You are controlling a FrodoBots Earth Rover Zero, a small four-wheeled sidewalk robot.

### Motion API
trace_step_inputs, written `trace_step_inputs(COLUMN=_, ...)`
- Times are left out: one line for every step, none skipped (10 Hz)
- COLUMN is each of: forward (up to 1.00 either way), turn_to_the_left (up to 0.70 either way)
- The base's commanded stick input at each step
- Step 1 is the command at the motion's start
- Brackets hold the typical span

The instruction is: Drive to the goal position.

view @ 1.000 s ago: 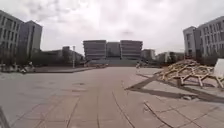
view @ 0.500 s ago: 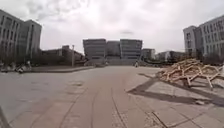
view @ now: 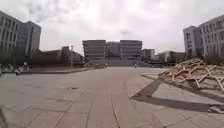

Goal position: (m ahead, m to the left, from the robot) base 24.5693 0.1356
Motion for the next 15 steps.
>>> trace_step_inputs(forward=0.7, turn_to_the_left=0.0)
trace_step_inputs(forward=0.7, turn_to_the_left=0.0)
trace_step_inputs(forward=0.7, turn_to_the_left=0.0)
trace_step_inputs(forward=0.7, turn_to_the_left=0.0)
trace_step_inputs(forward=0.7, turn_to_the_left=0.0)
trace_step_inputs(forward=0.7, turn_to_the_left=0.0)
trace_step_inputs(forward=0.7, turn_to_the_left=0.0)
trace_step_inputs(forward=0.7, turn_to_the_left=0.0)
trace_step_inputs(forward=0.7, turn_to_the_left=0.0)
trace_step_inputs(forward=0.7, turn_to_the_left=0.0)
trace_step_inputs(forward=0.7, turn_to_the_left=0.0)
trace_step_inputs(forward=0.7, turn_to_the_left=0.0)
trace_step_inputs(forward=0.7, turn_to_the_left=0.0)
trace_step_inputs(forward=0.7, turn_to_the_left=0.0)
trace_step_inputs(forward=0.7, turn_to_the_left=0.0)
